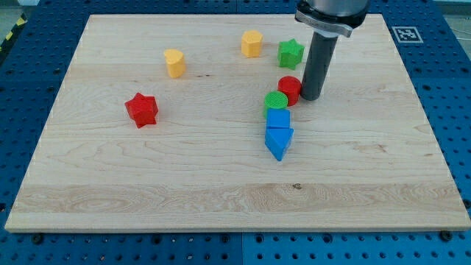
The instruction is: Move your arm away from the red circle
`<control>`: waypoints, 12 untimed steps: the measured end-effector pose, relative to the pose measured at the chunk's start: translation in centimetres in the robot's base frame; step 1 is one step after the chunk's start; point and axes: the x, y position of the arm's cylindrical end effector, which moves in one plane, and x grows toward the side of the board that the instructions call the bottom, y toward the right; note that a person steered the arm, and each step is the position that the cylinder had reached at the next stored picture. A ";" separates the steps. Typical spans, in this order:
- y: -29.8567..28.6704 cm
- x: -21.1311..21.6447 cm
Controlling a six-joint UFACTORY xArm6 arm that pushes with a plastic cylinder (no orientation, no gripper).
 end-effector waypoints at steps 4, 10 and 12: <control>-1.8 -0.6; 5.3 -0.7; 5.6 -2.0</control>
